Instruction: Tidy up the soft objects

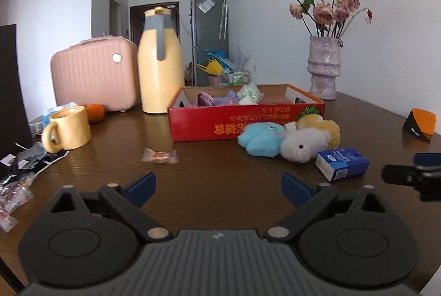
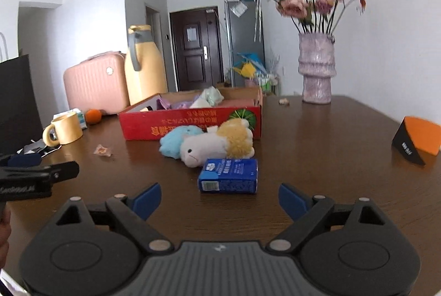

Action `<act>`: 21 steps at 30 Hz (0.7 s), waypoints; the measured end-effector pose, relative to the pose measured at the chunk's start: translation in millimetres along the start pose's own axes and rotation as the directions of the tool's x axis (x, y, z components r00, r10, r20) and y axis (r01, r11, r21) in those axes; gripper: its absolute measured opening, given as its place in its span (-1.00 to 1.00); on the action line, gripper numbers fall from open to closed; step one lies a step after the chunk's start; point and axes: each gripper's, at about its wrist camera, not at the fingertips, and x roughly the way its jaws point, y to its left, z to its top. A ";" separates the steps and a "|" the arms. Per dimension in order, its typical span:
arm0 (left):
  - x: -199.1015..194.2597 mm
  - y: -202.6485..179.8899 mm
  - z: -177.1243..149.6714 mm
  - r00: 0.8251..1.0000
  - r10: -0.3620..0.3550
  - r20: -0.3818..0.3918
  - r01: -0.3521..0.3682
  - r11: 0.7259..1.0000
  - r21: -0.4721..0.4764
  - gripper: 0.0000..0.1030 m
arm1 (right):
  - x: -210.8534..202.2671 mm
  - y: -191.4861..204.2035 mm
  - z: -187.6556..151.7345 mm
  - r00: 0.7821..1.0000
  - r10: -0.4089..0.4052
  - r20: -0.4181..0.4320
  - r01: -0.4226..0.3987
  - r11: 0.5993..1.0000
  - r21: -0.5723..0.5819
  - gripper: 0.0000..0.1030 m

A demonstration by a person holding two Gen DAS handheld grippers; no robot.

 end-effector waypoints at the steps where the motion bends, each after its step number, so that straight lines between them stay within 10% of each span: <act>1: 3.9 -1.4 0.1 1.000 -0.003 -0.008 0.003 1.000 0.002 0.93 | 9.4 -3.4 3.0 1.000 -0.002 -0.019 0.003 1.000 0.012 0.74; 10: 46.7 16.4 8.5 0.997 0.042 -0.058 -0.043 0.999 -0.017 0.93 | 83.3 -21.8 24.9 0.994 -0.011 -0.108 0.016 0.999 0.045 0.48; 12: 54.0 25.0 10.1 0.996 0.060 -0.067 -0.063 0.998 -0.030 0.93 | 99.7 -22.1 24.9 0.987 0.036 -0.156 -0.024 0.997 0.076 0.19; 18: 73.0 36.5 12.0 0.993 0.078 -0.087 -0.081 0.996 -0.029 0.93 | 123.5 31.1 27.0 0.967 0.164 -0.196 -0.154 0.986 0.067 0.29; 21: 80.6 36.2 11.5 0.993 0.072 -0.096 -0.074 0.997 -0.022 0.93 | 124.2 53.4 33.5 0.913 0.354 -0.204 -0.342 0.935 0.093 0.25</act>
